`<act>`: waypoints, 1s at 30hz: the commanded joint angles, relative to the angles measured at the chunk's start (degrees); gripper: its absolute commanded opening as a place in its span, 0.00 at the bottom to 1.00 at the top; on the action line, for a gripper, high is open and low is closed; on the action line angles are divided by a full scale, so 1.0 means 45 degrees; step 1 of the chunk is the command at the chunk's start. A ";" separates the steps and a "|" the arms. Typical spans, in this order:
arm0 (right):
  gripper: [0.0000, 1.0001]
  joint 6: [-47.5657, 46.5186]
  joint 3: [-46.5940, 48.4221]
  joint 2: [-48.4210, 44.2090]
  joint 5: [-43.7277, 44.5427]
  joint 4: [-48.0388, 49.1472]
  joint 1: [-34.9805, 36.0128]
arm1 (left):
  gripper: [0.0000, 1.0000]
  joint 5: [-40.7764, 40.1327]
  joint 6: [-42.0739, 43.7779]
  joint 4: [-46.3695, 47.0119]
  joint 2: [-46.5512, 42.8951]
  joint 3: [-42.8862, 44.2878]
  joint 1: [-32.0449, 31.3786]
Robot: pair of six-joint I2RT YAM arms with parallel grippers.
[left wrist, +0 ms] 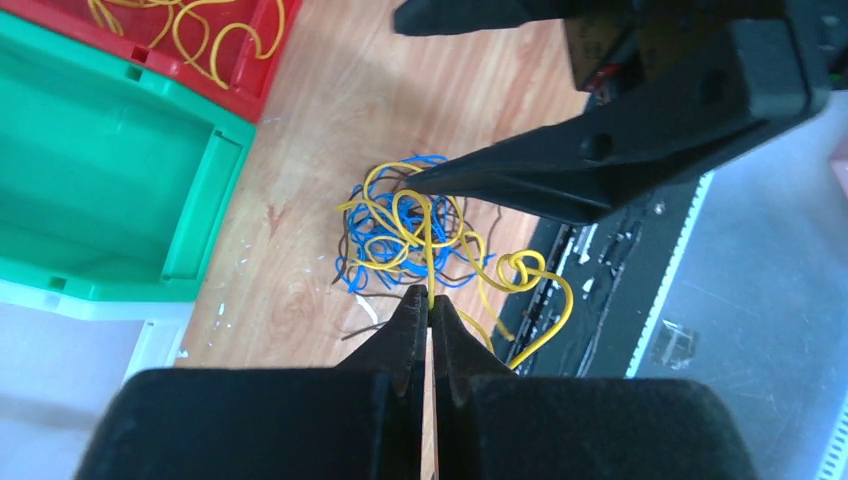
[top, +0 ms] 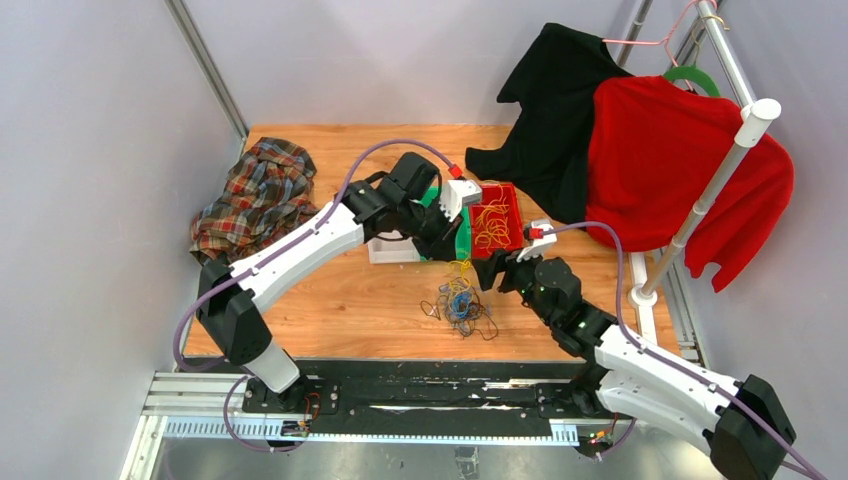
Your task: Untangle the cables
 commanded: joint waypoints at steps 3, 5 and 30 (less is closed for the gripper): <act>0.74 0.0184 0.0673 0.0477 -0.1337 0.1817 0.0349 | 0.01 0.1676 0.0513 -0.0867 -0.0726 0.0730 0.0011; 0.74 0.0255 0.0734 0.0773 -0.1500 0.2095 0.0414 | 0.01 0.1790 0.0514 -0.0903 -0.0794 0.0940 0.0009; 0.72 0.1431 0.0001 0.5496 -0.1282 0.5148 0.1370 | 0.01 0.2604 0.1735 -0.2949 -0.1171 0.7940 -0.0010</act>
